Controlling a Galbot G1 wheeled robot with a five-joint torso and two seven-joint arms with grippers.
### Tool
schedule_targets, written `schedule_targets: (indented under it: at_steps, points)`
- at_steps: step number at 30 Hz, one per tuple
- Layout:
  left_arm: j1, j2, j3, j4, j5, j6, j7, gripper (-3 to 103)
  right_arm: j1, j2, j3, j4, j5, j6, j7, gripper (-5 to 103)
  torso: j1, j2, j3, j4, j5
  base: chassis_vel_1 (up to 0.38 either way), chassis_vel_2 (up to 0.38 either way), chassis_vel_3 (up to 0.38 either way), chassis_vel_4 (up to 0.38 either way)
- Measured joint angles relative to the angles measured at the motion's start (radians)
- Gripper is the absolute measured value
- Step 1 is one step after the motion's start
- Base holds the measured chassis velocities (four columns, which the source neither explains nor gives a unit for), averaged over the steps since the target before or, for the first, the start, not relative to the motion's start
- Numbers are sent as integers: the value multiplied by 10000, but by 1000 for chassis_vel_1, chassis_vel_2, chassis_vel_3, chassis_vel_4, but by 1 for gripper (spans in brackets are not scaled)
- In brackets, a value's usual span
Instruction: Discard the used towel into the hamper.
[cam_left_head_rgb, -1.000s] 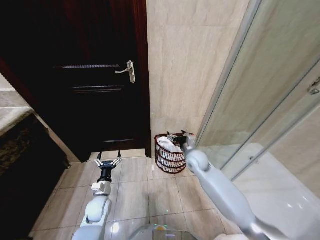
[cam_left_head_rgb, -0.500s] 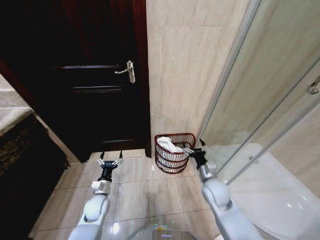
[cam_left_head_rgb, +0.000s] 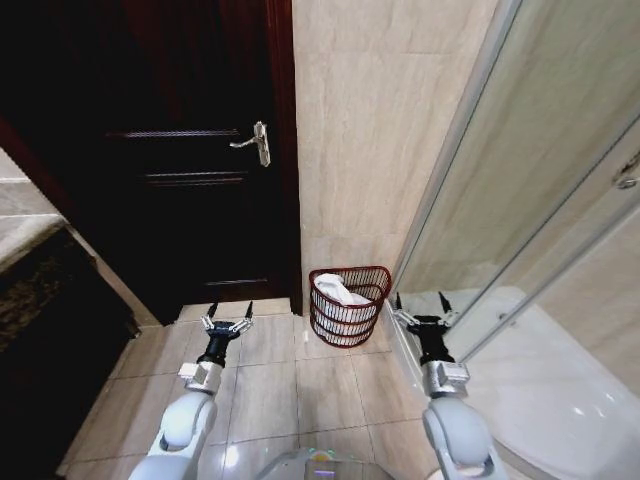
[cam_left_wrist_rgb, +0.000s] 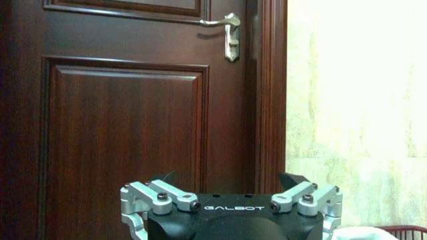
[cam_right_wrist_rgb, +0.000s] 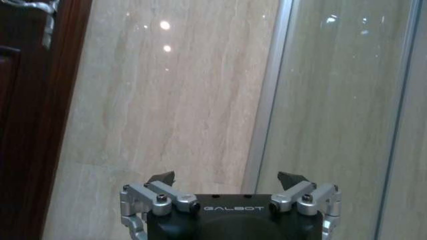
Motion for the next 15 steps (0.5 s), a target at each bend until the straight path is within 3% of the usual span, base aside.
schedule_targets:
  at_steps: [15]
  points:
    - [461,-146,-166,-189,93,-353,-22,100,-283,7,-143,364,205,-141,81,100,1,-1,1,-2,-1,41,-33,-41,40]
